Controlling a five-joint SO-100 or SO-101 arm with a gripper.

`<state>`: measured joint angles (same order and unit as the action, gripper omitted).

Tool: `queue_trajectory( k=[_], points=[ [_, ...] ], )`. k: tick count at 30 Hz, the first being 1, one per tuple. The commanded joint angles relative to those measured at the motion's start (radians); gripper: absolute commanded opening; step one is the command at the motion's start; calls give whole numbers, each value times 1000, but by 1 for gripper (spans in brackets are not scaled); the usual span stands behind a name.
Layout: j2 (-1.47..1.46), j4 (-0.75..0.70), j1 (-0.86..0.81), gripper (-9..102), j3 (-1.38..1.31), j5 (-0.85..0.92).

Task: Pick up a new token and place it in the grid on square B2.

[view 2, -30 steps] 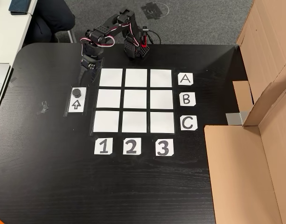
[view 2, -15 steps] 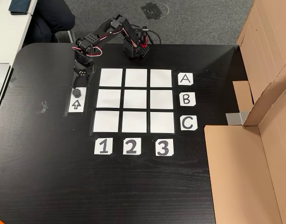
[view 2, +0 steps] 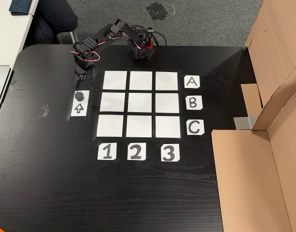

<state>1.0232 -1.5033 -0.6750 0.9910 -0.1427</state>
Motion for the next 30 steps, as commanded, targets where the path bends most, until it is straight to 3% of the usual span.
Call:
queue_trajectory(
  k=[1,30],
  points=[
    [-17,-21,-15,28,-87,-14],
    [-244,-11,-66,28,-373,-40]
  ],
)
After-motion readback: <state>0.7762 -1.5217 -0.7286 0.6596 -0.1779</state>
